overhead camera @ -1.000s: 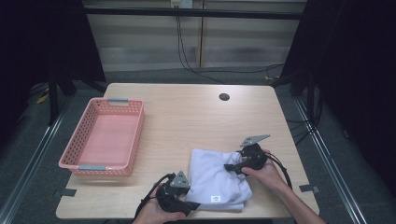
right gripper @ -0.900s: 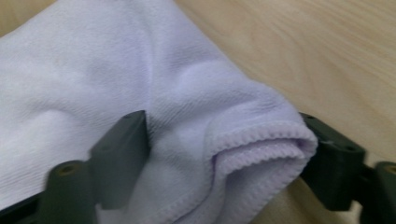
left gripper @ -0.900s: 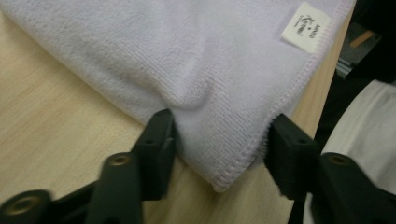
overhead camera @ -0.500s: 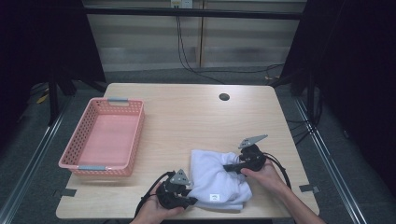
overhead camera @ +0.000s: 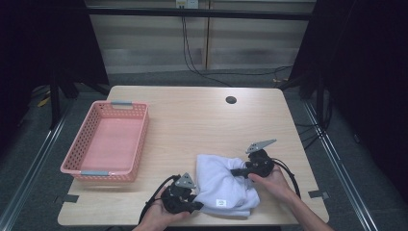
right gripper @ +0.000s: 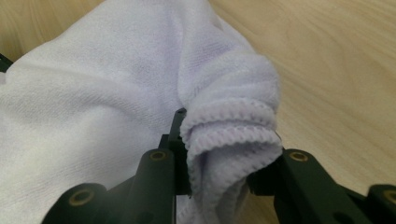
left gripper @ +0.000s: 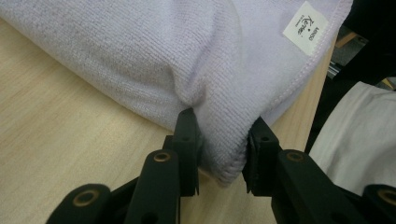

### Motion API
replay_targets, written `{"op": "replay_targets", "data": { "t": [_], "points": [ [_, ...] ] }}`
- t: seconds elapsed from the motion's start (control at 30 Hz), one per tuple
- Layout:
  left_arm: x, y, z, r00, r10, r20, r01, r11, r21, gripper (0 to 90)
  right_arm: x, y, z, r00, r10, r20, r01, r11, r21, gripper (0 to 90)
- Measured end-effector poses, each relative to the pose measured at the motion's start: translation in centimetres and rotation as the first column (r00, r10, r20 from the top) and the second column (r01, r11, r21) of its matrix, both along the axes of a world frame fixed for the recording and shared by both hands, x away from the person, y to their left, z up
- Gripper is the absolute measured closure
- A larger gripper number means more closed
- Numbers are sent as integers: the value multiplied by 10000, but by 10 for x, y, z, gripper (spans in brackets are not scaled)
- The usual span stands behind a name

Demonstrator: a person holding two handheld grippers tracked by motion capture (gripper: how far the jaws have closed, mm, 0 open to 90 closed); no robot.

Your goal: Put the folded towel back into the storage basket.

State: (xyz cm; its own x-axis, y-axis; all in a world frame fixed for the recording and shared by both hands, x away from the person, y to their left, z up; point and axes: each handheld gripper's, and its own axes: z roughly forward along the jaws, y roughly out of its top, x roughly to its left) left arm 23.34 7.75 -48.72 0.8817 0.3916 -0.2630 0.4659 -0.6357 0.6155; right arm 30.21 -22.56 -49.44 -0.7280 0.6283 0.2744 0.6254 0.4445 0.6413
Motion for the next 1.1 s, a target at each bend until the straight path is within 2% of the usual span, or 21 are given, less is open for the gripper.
{"op": "replay_targets", "data": {
  "t": [0.03,0.1,0.13,0.17,0.2,0.3,0.33,0.43,0.47,0.57,0.6,0.63,0.8,0.93,1.07,1.1],
  "points": [
    [0,0,0,10000,78,-59,-79,9998,-165,712,0,0,1,10000,-32,52,32,10000,-48,685],
    [1,0,2,10000,5,-22,-5,10000,-96,715,0,0,2,10000,8,33,-8,10000,-17,687],
    [1,-1,1,9999,74,-108,-78,9994,-327,718,1,-1,2,10000,-50,-6,50,10000,42,688],
    [2,-2,2,10000,-53,-74,51,9996,-286,721,2,-1,2,10000,-73,-64,74,10000,43,689],
    [2,-2,4,9999,-143,-6,143,9999,-76,722,2,-1,3,10000,-61,-9,61,10000,-14,689],
    [4,-3,7,10000,-67,52,69,9995,-293,726,6,-2,5,9999,-121,26,121,9999,64,690],
    [5,-2,7,10000,35,-4,-35,9985,-542,726,8,-3,6,9999,-117,47,117,9999,105,691],
    [8,2,12,9999,157,52,-154,9984,-538,728,10,-2,12,9997,-213,107,212,9997,152,694],
    [10,3,13,9997,212,-76,-217,9971,-729,729,10,-2,14,9996,-229,172,226,9996,171,694],
    [12,6,17,9996,278,-11,-278,9961,-834,729,14,-3,20,9993,-289,249,280,9990,351,696],
    [12,7,18,9995,308,-5,-307,9954,-904,730,14,-3,20,9994,-276,190,269,9990,363,696],
    [13,7,20,9995,303,73,-296,9963,-802,730,15,-3,20,9995,-273,168,266,9987,443,696],
    [17,4,25,9992,363,-150,-377,9937,-1057,732,16,-6,21,9996,-264,40,262,9985,471,697],
    [19,0,32,9997,240,40,-235,9948,-993,733,17,-13,29,9989,-450,162,436,9962,753,698],
    [23,2,42,9990,446,73,-432,9901,-1339,733,19,-16,37,9978,-604,271,575,9938,956,700],
    [24,3,46,9991,413,132,-392,9907,-1306,733,20,-16,39,9979,-581,290,551,9939,953,700]
  ]
}}
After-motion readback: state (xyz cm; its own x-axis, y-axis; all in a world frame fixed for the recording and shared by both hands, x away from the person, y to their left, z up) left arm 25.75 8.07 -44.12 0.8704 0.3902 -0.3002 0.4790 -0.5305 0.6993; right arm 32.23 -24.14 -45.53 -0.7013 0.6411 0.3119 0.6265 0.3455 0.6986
